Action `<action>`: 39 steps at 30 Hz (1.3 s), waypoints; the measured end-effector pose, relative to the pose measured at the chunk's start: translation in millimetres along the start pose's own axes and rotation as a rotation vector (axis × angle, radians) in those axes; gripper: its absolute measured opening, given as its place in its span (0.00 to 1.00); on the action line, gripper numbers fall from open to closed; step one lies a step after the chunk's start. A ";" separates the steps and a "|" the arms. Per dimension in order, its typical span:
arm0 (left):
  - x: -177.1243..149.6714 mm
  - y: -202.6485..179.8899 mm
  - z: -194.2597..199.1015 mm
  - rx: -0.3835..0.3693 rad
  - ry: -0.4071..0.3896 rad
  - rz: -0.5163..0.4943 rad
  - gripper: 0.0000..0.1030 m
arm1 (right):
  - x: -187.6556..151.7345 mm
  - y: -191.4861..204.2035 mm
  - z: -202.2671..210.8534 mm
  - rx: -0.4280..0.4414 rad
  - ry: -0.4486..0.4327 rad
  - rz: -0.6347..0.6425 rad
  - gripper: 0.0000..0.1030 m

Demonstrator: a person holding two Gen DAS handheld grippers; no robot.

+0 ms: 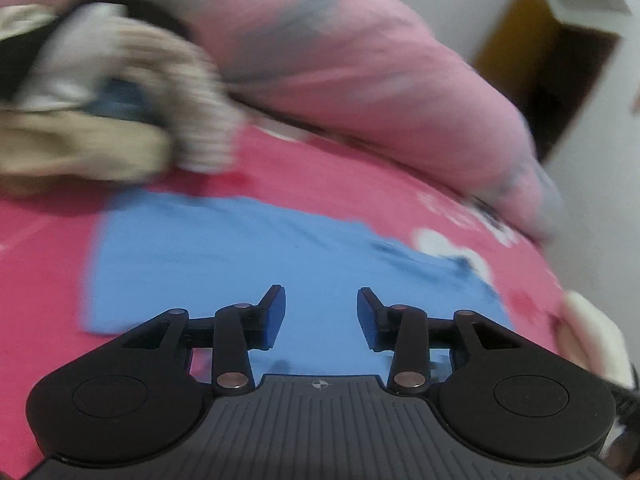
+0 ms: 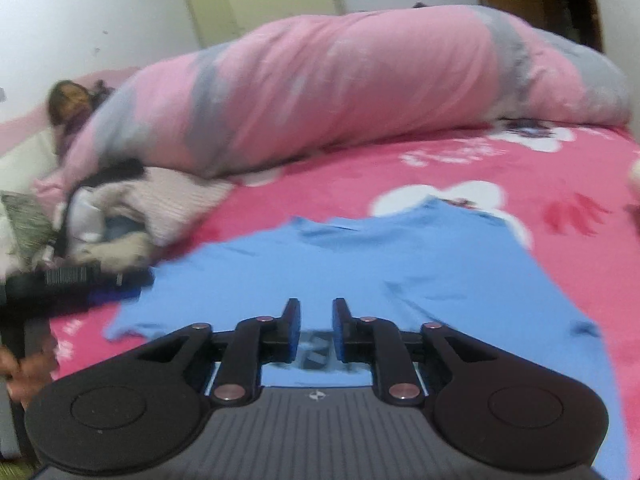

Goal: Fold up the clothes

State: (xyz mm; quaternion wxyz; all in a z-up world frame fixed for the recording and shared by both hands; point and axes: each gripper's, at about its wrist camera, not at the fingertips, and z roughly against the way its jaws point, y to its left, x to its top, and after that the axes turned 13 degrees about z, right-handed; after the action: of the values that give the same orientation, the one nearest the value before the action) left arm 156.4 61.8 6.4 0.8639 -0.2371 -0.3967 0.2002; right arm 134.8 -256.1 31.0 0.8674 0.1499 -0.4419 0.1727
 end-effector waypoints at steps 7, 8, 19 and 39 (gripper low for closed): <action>-1.1 65.8 13.4 0.132 -0.120 0.159 0.50 | 48.5 67.5 -63.7 0.149 0.037 0.014 0.36; -1.8 72.2 12.3 0.138 -0.120 0.182 0.51 | 55.0 78.3 -74.4 0.164 0.046 0.025 0.37; -1.0 126.3 18.1 0.163 -0.181 0.352 0.59 | 90.1 188.3 -157.2 0.253 0.112 0.290 0.47; -10.7 109.3 -13.9 0.230 -0.169 0.146 0.30 | 78.4 282.5 -262.2 0.284 0.316 0.573 0.47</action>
State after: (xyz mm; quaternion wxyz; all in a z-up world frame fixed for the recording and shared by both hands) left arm 143.5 140.8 -69.9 0.8320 -0.1474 -0.4241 0.3259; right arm 243.3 118.1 -22.6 0.8119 0.1105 -0.2979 0.4898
